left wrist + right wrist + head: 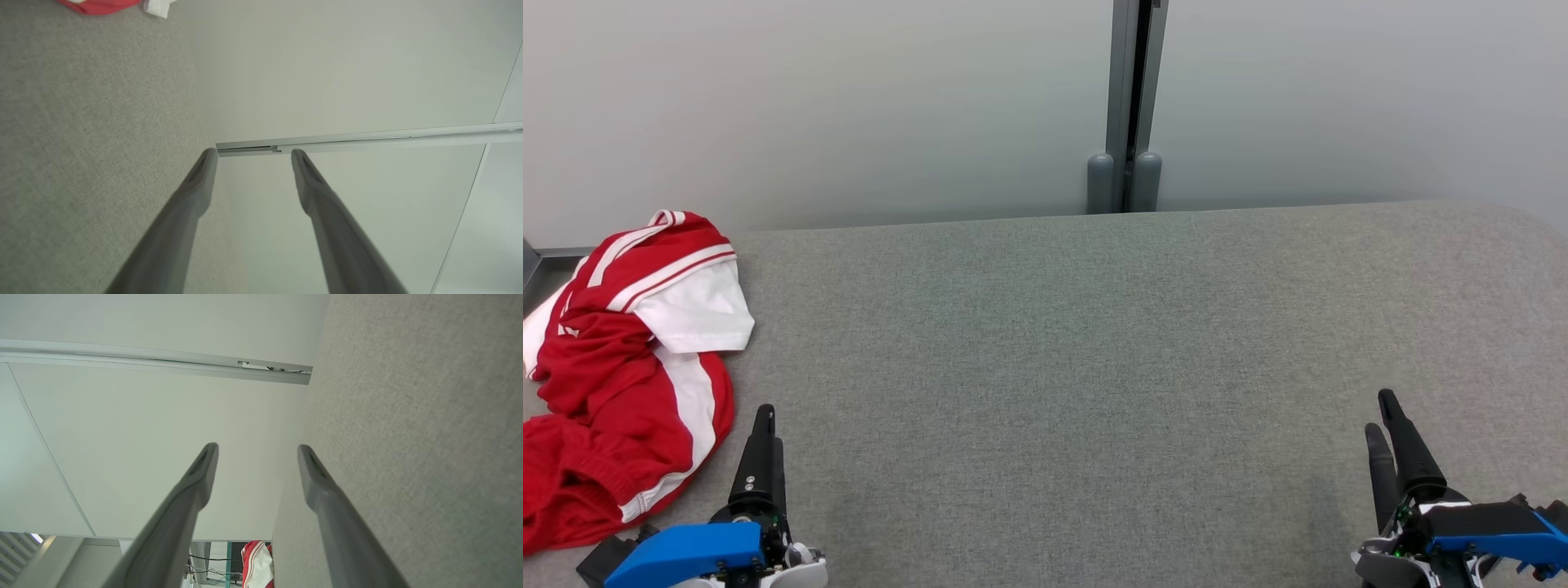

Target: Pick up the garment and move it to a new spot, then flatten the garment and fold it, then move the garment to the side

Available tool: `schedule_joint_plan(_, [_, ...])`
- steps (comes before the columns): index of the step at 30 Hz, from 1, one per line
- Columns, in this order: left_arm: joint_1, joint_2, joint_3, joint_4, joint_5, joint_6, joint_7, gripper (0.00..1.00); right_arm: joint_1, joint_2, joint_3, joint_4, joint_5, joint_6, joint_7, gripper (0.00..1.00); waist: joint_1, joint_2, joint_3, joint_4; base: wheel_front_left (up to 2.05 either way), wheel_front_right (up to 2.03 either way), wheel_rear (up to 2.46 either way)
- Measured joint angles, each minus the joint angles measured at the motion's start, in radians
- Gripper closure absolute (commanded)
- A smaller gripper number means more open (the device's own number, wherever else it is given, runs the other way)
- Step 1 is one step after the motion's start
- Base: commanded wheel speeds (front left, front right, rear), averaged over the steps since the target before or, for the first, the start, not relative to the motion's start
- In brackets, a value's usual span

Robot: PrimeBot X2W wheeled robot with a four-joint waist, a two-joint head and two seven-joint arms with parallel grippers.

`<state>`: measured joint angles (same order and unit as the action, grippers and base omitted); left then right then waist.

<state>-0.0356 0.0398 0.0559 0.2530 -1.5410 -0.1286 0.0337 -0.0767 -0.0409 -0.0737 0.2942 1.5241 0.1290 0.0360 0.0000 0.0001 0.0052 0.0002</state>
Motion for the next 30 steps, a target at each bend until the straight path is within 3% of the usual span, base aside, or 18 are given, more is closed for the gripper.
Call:
schedule_joint_plan(17, [0.007,0.001,-0.035,-0.100,0.331,0.034,-0.067,0.00,0.005,0.000,-0.004,-0.076,-0.337,0.000,-0.067,0.00,0.0000,0.0000,0.007,0.003,0.00,0.00,0.00])
schedule_joint_plan(24, [0.012,0.002,-0.068,-0.124,0.508,0.047,-0.090,0.00,0.015,-0.001,0.039,-0.114,-0.538,0.000,-0.093,0.00,0.0000,0.0000,0.010,0.003,0.00,0.00,0.00])
schedule_joint_plan(30, [0.020,0.003,-0.095,-0.128,0.639,0.059,-0.111,0.00,0.024,-0.001,0.059,-0.115,-0.623,0.000,-0.113,0.00,0.0000,0.0000,0.010,0.002,0.00,0.00,0.00])
